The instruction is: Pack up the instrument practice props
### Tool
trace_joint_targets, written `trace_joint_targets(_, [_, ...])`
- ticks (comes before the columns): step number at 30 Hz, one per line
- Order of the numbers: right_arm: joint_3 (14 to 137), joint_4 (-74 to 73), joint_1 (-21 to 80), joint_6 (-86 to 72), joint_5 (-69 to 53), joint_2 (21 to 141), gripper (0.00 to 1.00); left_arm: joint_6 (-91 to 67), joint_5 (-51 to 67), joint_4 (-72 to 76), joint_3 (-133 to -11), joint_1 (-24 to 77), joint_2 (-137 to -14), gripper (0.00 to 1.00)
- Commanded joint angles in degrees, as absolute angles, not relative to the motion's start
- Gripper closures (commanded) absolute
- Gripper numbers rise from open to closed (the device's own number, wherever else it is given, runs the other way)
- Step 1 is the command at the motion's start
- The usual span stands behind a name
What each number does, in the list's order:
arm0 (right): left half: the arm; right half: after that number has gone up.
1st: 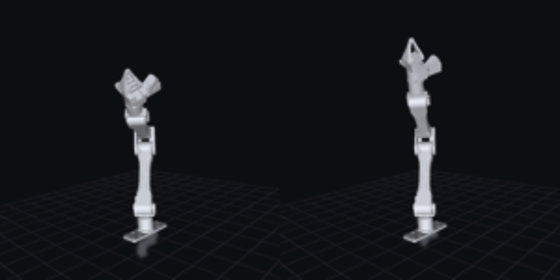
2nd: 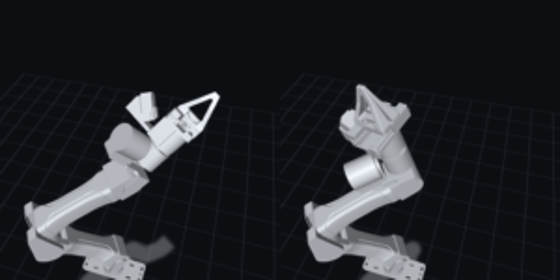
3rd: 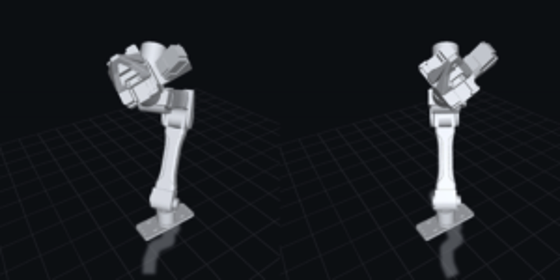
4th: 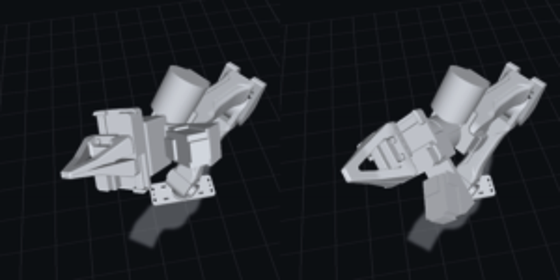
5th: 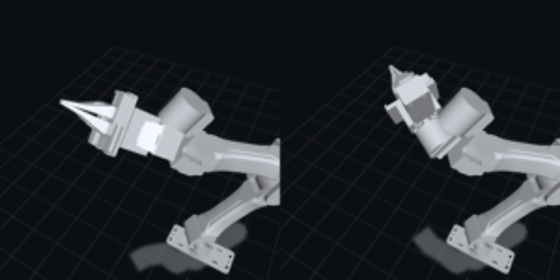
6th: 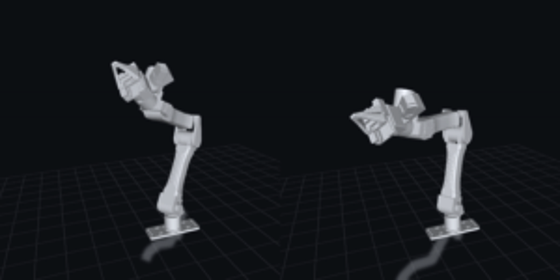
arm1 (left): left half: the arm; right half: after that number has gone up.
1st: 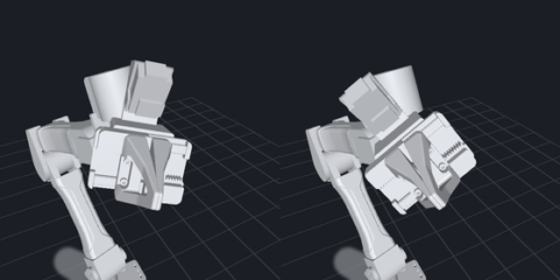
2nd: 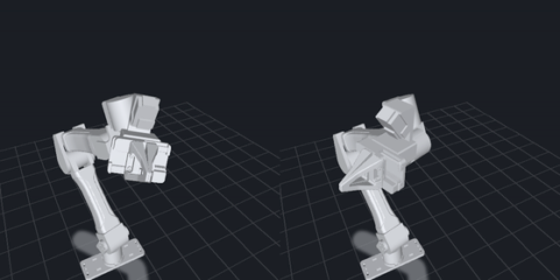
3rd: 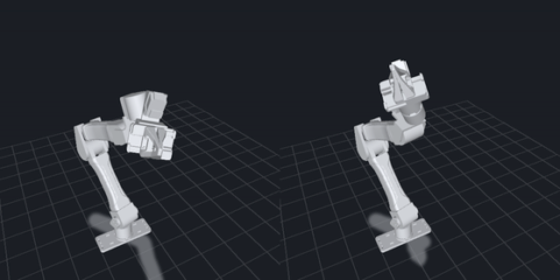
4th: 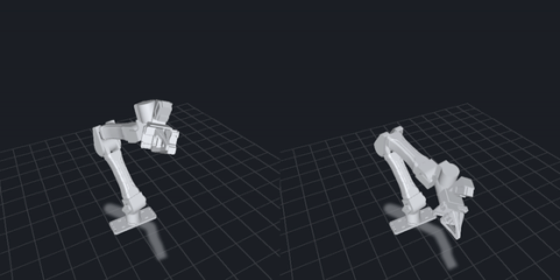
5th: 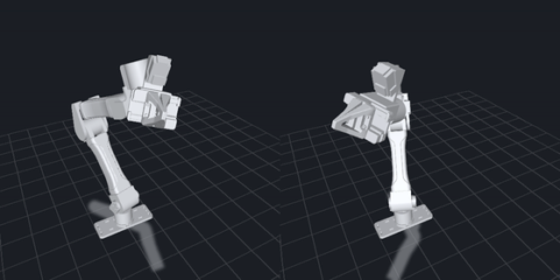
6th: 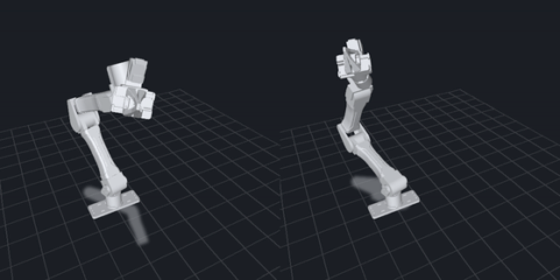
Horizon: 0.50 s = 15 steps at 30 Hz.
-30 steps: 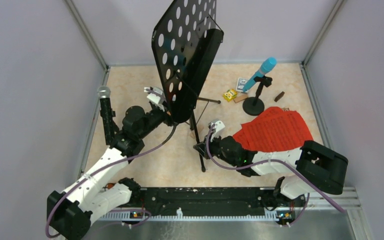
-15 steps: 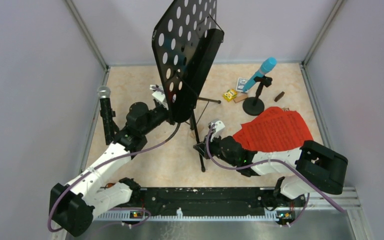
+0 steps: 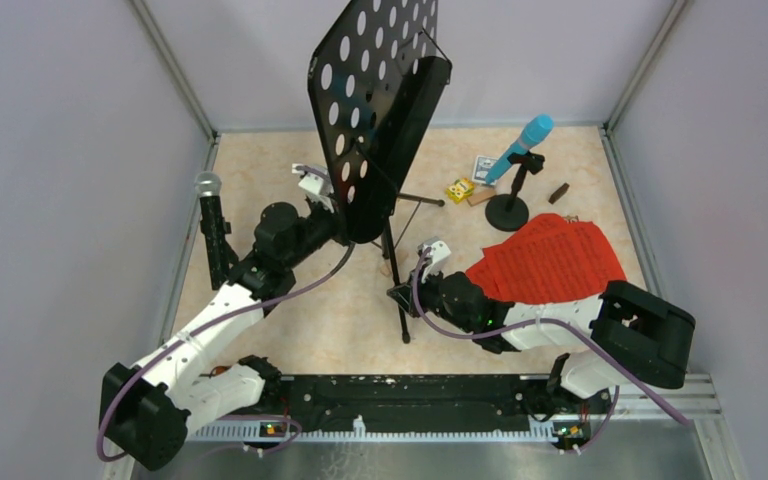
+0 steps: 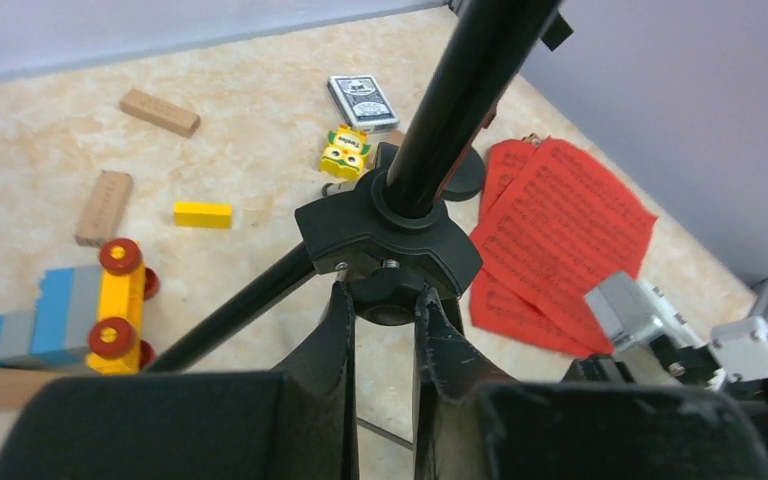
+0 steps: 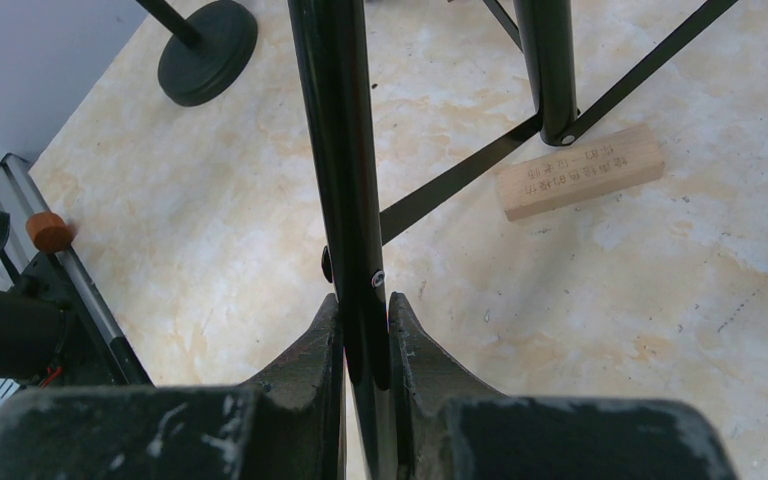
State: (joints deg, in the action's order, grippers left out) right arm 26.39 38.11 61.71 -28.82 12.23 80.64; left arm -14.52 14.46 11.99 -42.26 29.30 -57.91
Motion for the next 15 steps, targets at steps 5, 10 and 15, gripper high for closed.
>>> trace_joint_targets(5, [27.19, 35.55, 60.84, -35.4, 14.95, 82.38, 1.0, -50.8, 1.13, 12.46, -39.86, 29.31, -55.37, 1.0])
trace_joint_targets(10, [27.19, 35.16, 60.82, -35.42, 14.61, 82.19, 1.0, -74.0, -5.83, 7.85, -37.29, 29.33, -52.66, 1.0])
trace_joint_targets(15, [27.53, 34.46, 60.82, -35.34, 14.59, 81.87, 1.0, -102.15, -9.72, -1.18, -34.1, 29.27, -50.22, 1.0])
